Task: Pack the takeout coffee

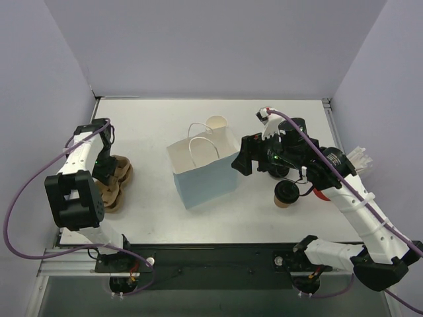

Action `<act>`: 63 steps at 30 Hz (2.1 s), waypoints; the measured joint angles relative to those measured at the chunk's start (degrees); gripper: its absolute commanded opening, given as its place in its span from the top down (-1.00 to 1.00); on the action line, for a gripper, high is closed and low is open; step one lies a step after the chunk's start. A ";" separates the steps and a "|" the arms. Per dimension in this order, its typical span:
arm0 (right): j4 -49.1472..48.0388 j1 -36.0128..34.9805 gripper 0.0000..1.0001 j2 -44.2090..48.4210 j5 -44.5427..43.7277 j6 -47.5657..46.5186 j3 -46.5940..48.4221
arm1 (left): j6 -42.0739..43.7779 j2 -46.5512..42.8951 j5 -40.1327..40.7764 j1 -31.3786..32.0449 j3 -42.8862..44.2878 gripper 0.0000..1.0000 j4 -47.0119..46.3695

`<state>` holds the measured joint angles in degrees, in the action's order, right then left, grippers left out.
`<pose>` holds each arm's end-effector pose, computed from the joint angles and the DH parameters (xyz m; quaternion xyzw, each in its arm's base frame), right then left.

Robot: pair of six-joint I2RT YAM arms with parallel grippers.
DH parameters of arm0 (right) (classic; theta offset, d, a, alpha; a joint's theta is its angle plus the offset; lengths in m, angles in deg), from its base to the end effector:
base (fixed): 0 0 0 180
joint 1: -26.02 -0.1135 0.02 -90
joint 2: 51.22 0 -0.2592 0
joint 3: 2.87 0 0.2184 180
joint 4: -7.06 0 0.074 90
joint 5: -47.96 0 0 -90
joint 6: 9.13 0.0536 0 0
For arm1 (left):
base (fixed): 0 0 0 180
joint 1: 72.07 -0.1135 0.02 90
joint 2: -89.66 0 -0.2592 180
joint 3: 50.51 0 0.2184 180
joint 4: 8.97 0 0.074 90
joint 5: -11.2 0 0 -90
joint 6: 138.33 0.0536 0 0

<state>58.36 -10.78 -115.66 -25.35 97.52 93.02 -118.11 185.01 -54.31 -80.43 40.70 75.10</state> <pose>0.1608 0.1395 0.4187 -0.2238 0.7827 0.3618 0.4544 0.2598 0.0606 0.2331 -0.6184 0.7565 0.1745 0.1214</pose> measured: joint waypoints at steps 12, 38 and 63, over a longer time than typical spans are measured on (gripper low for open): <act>0.44 0.00 -0.56 -0.07 -2.69 1.53 2.62 | 5.33 -4.13 2.97 2.89 12.11 0.12 6.91; -16.98 0.39 -0.59 -13.46 12.61 -11.52 7.28 | 16.02 -14.75 -20.41 19.23 40.85 0.28 9.44; -27.50 -3.02 1.00 -6.40 16.52 -23.39 -7.30 | 3.93 -19.43 -28.83 39.43 31.04 0.32 -6.03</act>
<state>30.87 -13.79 -122.07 -8.83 74.13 85.72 -114.18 165.58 -83.13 -41.00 71.74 69.07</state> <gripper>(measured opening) 0.043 0.507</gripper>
